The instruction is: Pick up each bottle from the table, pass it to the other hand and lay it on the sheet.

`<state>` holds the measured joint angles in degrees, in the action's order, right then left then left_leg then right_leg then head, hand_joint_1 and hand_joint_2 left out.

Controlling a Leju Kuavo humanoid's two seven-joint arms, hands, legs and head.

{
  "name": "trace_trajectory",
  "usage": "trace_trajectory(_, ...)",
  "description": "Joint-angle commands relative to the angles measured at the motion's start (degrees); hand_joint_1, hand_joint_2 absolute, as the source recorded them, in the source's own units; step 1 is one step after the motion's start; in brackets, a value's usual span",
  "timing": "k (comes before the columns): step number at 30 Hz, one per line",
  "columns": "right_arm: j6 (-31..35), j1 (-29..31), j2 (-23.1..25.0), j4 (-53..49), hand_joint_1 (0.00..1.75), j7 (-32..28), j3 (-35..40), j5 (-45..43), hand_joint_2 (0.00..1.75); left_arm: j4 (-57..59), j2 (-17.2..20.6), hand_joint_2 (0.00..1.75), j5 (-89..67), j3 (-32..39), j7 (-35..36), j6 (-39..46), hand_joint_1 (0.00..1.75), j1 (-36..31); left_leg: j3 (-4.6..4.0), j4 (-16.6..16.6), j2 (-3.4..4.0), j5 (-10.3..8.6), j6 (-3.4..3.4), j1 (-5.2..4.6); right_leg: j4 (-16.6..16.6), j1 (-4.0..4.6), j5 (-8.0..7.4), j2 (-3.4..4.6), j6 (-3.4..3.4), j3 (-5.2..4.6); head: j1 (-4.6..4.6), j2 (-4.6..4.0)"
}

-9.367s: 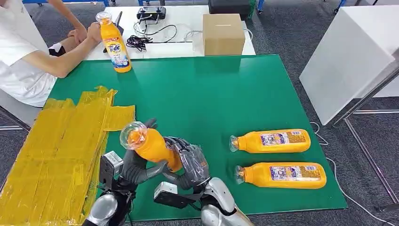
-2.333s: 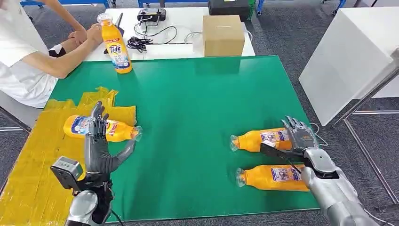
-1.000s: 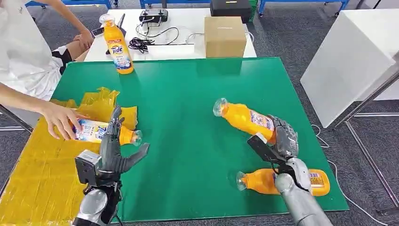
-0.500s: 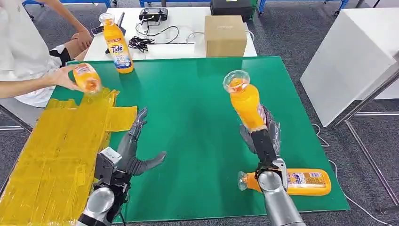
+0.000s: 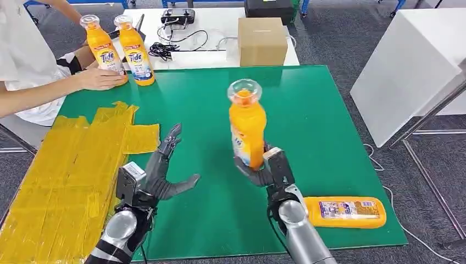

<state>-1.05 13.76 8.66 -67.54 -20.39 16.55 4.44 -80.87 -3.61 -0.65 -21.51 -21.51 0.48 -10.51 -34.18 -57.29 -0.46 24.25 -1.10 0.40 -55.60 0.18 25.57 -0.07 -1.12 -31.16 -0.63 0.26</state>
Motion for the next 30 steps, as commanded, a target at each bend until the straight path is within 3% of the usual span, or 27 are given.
trace_trajectory(1,-0.05,4.82,1.15,7.39,1.75,-0.48,9.99,1.26,1.75,4.89,1.32,1.75,2.0,-1.88,0.6,-0.84,0.0,-3.69,0.2,0.06,0.03,0.04,0.03,0.02,0.08,0.02,0.02,0.01,-0.02,0.21,0.0,0.0)
trace_trajectory(12,8.31,8.85,2.74,14.32,1.75,-0.34,17.86,10.89,1.75,5.77,0.84,1.75,5.64,-2.57,1.38,-2.6,0.0,-5.38,0.13,0.03,0.05,0.03,0.02,0.02,0.06,0.0,0.01,0.04,-0.02,0.15,0.0,0.0)
trace_trajectory(30,12.76,11.86,4.8,21.97,1.75,0.5,22.74,17.35,1.75,7.05,-0.47,1.75,15.98,-0.98,2.47,-9.21,0.0,-6.06,0.22,0.06,-0.02,0.05,0.03,0.03,0.1,0.01,0.06,-0.07,-0.03,0.26,0.0,0.0)
